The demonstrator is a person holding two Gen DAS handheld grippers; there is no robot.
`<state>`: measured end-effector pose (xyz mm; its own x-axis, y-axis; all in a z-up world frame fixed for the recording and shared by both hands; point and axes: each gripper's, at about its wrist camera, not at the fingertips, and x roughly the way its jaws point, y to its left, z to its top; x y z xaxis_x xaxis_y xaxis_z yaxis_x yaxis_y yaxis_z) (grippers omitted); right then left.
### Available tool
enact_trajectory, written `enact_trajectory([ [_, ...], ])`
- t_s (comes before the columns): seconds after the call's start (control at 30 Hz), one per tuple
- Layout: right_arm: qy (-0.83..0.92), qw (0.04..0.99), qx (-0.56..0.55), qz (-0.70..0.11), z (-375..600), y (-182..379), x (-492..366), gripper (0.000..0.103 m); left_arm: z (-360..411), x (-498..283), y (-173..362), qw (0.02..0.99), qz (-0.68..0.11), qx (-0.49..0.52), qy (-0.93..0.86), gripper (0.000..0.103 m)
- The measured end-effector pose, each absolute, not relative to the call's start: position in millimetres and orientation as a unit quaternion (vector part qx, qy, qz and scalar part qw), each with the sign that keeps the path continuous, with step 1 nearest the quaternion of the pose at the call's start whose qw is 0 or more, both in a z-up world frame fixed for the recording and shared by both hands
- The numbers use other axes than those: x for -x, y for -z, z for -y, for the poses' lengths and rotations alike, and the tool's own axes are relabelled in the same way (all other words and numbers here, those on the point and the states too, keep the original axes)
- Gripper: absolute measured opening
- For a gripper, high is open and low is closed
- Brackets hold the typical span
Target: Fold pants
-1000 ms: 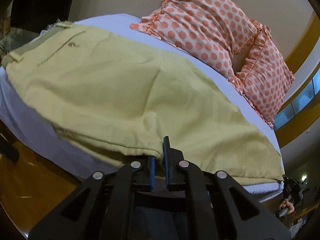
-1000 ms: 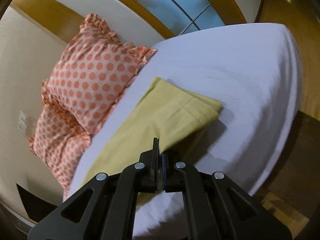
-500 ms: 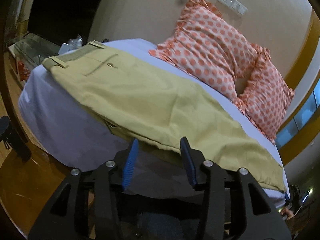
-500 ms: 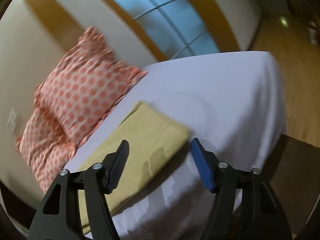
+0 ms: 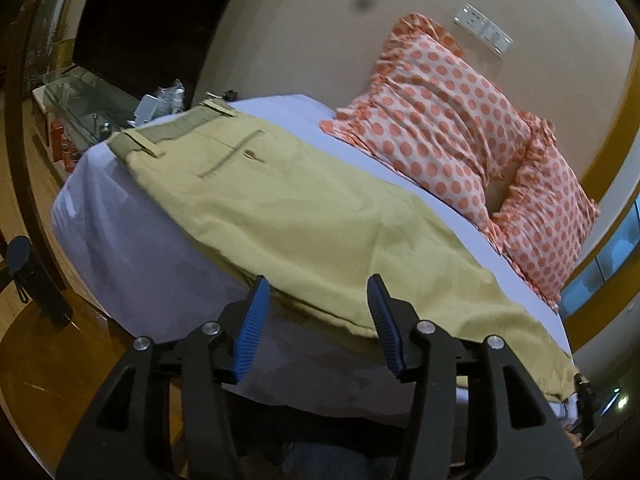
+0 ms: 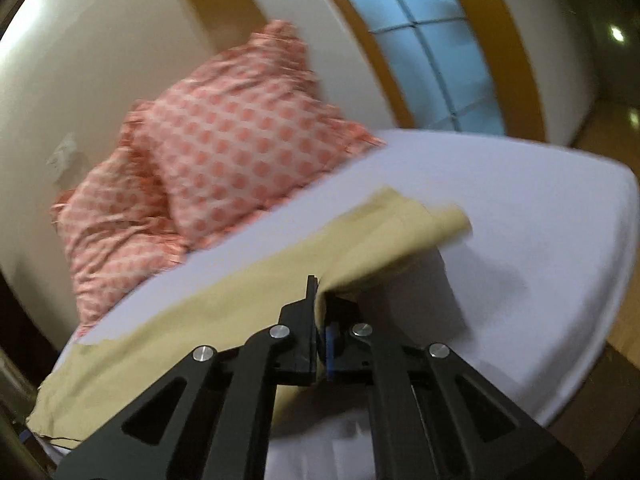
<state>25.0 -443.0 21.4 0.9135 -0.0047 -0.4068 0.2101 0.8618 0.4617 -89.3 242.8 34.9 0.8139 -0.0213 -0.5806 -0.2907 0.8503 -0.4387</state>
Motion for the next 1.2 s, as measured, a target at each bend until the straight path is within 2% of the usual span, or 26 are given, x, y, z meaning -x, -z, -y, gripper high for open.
enact_trajectory([
  [0.17, -0.111, 0.960, -0.187, -0.178, 336, -85, -68, 0.003, -263, 98, -33, 0.913, -0.281, 0.278, -0.102, 0.053],
  [0.3, -0.278, 0.930, -0.137, -0.196, 211, -102, -90, 0.003, -282, 107, -31, 0.909, -0.270, 0.290, -0.126, 0.057],
  [0.43, -0.396, 0.863, -0.032, -0.312, 78, -69, -97, 0.006, -301, 112, -30, 0.904, -0.265, 0.306, -0.139, 0.062],
  [0.47, -0.401, 0.851, -0.008, -0.338, 59, -59, -95, 0.013, -307, 112, -28, 0.901, -0.268, 0.314, -0.137, 0.063],
  [0.53, -0.404, 0.842, 0.002, -0.358, 46, -49, -90, 0.042, -315, 111, -26, 0.896, -0.273, 0.327, -0.126, 0.064],
  [0.57, -0.401, 0.845, -0.011, -0.353, 52, -50, -87, 0.072, -320, 111, -25, 0.894, -0.273, 0.333, -0.122, 0.064],
  [0.6, -0.398, 0.850, -0.023, -0.345, 57, -53, -86, 0.090, -326, 108, -24, 0.893, -0.274, 0.336, -0.121, 0.065],
  [0.73, -0.384, 0.867, -0.077, -0.308, 93, -70, -85, 0.091, -349, 97, -22, 0.881, -0.274, 0.366, -0.121, 0.064],
  [0.97, -0.388, 0.857, -0.096, -0.325, 97, -65, -87, 0.091, -377, 73, -24, 0.866, -0.269, 0.403, -0.120, 0.063],
  [1.2, -0.404, 0.852, -0.089, -0.320, 88, -65, -76, 0.092, -383, 61, -13, 0.835, -0.296, 0.443, -0.138, 0.063],
])
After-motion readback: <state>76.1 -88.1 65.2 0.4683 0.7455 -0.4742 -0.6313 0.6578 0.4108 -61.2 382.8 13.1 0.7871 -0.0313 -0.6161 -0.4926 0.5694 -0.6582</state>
